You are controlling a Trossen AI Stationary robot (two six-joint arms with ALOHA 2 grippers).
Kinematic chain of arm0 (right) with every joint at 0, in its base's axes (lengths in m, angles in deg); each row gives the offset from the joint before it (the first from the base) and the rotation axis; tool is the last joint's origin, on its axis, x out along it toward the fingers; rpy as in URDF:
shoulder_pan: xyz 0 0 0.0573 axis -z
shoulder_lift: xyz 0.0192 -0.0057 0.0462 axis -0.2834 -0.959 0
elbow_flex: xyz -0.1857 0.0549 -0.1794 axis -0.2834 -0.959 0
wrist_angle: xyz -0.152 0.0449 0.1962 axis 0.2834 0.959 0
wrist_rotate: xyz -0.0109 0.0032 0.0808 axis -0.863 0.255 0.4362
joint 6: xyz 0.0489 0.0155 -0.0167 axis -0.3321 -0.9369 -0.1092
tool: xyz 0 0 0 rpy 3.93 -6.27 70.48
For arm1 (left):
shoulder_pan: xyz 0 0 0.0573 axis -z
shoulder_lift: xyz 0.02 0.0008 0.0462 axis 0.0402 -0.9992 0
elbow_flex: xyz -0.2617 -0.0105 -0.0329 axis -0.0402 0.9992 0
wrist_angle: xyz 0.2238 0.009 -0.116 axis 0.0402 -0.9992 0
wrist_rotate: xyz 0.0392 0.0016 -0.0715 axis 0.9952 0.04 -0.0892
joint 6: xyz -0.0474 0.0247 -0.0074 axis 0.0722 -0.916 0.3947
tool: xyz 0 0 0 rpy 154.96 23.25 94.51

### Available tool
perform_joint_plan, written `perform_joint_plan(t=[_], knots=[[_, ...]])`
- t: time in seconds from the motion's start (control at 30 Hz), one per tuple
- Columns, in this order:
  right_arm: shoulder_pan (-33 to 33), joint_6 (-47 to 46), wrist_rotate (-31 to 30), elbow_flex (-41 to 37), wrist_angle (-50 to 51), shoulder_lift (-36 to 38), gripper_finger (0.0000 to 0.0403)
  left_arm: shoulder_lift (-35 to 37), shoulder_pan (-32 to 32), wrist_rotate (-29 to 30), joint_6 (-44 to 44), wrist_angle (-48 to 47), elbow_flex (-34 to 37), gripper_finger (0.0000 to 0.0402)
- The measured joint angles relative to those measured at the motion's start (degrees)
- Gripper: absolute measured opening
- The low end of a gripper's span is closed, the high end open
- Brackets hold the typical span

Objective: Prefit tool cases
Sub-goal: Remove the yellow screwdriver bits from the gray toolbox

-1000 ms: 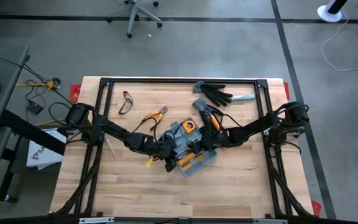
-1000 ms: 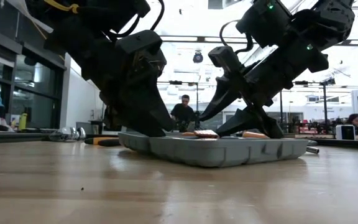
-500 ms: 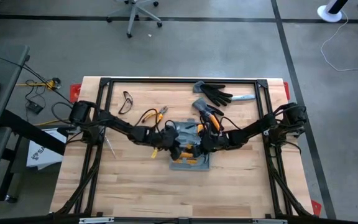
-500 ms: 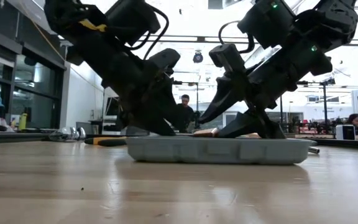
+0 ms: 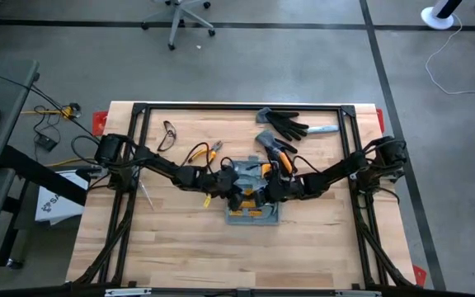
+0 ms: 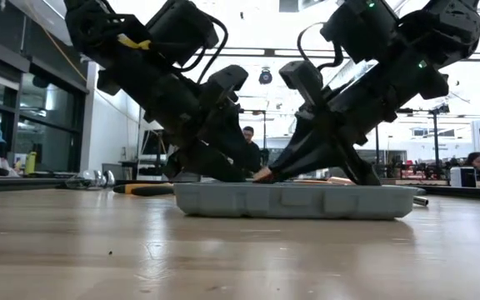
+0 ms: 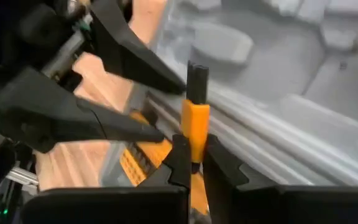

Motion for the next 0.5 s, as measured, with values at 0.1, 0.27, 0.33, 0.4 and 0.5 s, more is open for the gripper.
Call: perform_joint_plan(t=[0.1, 0.27, 0.33, 0.4, 0.5], knots=[[-0.2, 1.7, -0.5, 0.0, -1.7, 1.2, 0.0007, 1.2, 0.3, -2.4, 0.5, -0.8, 0.0, 0.0165], [-1.0, 3.6, -0.5, 0.0, -1.2, 4.1, 0.0005, 5.2, 0.7, -4.4, -0.9, -1.1, 0.1, 0.0165], [-1.0, 4.1, -0.6, 0.0, -0.1, 5.2, 0.0005, 6.7, 1.2, -3.6, -1.7, -1.6, 0.1, 0.0165], [-0.9, 5.2, -1.1, 0.0, 1.7, 6.5, 0.0005, 8.2, 1.9, -3.5, -2.6, -2.6, 0.0, 0.0165], [0.3, 7.2, -1.5, 0.0, 6.4, 9.3, 0.0004, 9.9, 3.2, -3.1, -3.5, -4.9, 0.0, 0.0165]])
